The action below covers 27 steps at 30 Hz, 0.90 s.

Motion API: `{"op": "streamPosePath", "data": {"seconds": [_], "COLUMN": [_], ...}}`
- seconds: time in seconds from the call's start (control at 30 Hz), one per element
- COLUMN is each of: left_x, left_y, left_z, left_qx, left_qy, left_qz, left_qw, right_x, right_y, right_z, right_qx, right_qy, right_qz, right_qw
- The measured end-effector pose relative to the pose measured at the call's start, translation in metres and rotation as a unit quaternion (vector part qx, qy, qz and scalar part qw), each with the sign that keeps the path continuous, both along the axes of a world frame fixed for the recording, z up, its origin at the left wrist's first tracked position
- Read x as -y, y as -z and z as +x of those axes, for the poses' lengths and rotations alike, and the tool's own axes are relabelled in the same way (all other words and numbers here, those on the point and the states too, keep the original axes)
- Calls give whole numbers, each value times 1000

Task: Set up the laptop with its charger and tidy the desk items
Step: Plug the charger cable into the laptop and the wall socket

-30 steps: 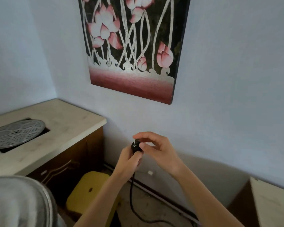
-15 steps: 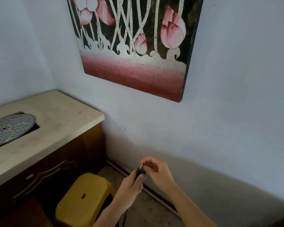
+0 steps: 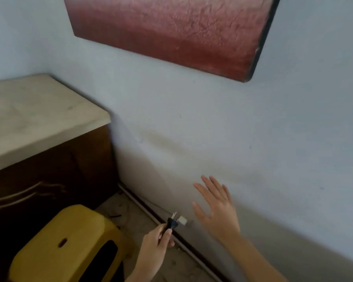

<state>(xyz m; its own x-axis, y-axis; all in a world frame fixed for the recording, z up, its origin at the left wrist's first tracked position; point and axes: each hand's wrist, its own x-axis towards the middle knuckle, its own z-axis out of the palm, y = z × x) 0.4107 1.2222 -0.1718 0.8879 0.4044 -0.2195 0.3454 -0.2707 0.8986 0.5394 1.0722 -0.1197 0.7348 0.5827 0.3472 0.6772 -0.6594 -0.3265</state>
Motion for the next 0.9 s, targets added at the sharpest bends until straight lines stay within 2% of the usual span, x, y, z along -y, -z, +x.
{"op": "streamPosePath", "data": {"seconds": [0.07, 0.13, 0.23, 0.5, 0.67, 0.9], "left_x": [-3, -9, -15, -31, -39, -52], "left_y": [35, 75, 141, 322, 377, 398], "left_z": [15, 33, 56, 103, 130, 149], "left_qx": [-14, -20, -36, -51, 8, 31], "left_qy": [7, 19, 29, 47, 51, 78], "left_qz": [27, 58, 53, 45, 55, 102], "left_qw": [1000, 998, 998, 997, 997, 991], "right_x": [3, 4, 7, 13, 27, 34], "right_y": [20, 45, 92, 220, 263, 266], "right_z": [22, 44, 68, 114, 129, 139], "right_qx": [106, 167, 239, 349, 424, 486], "right_qy": [-16, -35, -62, -25, -39, -45], "right_qz": [-62, -135, -213, -261, -311, -308], "right_qw": [992, 976, 945, 900, 850, 817]}}
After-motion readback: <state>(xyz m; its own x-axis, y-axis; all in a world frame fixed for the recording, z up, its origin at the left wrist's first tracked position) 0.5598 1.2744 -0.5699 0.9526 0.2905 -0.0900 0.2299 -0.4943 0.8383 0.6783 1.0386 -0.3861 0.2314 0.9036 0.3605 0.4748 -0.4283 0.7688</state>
